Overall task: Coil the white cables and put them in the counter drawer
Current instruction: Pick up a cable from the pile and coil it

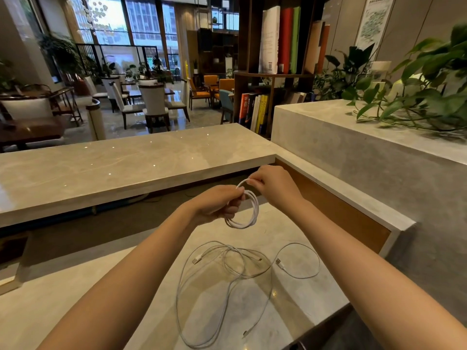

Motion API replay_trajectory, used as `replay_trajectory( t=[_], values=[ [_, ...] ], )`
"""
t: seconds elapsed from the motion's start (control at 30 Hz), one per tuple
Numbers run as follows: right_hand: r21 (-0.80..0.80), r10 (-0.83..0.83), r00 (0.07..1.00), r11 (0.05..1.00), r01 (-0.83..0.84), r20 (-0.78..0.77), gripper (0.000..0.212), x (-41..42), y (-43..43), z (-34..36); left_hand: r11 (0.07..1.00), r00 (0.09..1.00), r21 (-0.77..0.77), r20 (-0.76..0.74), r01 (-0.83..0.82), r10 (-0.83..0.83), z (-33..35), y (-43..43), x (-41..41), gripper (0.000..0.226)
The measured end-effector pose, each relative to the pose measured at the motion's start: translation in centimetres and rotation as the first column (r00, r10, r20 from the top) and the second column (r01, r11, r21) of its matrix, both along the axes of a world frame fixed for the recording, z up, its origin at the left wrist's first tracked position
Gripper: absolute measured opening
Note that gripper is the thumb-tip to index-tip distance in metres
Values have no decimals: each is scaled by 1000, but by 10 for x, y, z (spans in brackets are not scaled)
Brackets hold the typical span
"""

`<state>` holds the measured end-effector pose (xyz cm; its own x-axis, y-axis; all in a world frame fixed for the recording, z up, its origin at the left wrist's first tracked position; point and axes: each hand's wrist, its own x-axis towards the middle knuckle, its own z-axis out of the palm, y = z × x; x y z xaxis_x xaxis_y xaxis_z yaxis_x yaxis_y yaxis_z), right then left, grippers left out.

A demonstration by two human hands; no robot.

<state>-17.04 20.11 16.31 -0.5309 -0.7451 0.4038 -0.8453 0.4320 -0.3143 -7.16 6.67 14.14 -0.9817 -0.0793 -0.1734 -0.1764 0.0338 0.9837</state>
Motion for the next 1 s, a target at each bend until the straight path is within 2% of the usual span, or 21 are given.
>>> replay_trajectory(
  t=[0.03,0.1,0.17,0.23,0.33,0.4,0.43,0.47,0.53,0.6,0.67,0.77,0.83,0.9,0.93,1.0],
  values=[
    [-13,-19,996,1000,20,82,28,-4,3,-4,997,999,73,-32,10,-8,2,-2,2,24],
    [-82,-10,936,996,42,353,27,-6,7,-13,988,998,154,-67,30,-20,2,-5,4,22],
    [-143,37,803,988,61,594,28,0,7,-20,982,996,183,-88,47,-31,-1,-6,4,22],
    [-214,119,597,972,92,793,26,8,8,-22,972,993,227,-112,54,-29,-3,-5,4,22],
    [-276,223,258,943,189,940,23,16,13,-19,986,990,165,-140,17,7,-5,-1,1,24],
    [-267,242,131,937,226,961,29,18,13,-18,997,989,76,-144,-18,28,-6,0,1,23],
    [-255,233,122,941,221,965,33,19,12,-19,999,988,41,-147,-34,40,-7,1,0,23],
    [-242,210,171,950,196,963,36,19,12,-19,998,986,19,-154,-57,59,-8,2,0,23],
    [-229,169,372,966,123,913,37,18,12,-20,992,978,25,-169,-123,126,-11,4,-1,23],
    [-231,191,547,973,5,815,28,18,14,-21,981,965,81,-181,-176,188,-14,3,-3,25],
    [-214,219,643,973,-87,734,14,19,13,-28,974,959,126,-189,-189,210,-16,0,-4,27],
    [-163,137,792,985,-48,596,14,18,2,-44,939,943,232,-152,-256,295,-18,-1,-1,21],
    [-127,113,862,990,-58,494,13,18,-5,-49,892,921,319,-114,-322,373,-20,-3,3,13],
    [-82,133,899,991,-108,418,23,15,-11,-55,836,898,400,-67,-375,434,-23,-8,8,14],
    [-75,143,889,990,-122,434,24,15,-11,-56,816,893,430,-46,-386,447,-24,-10,10,18],
    [-114,189,803,982,-150,565,19,19,-11,-57,785,886,470,-12,-404,463,-27,-16,16,21]
  ],
)
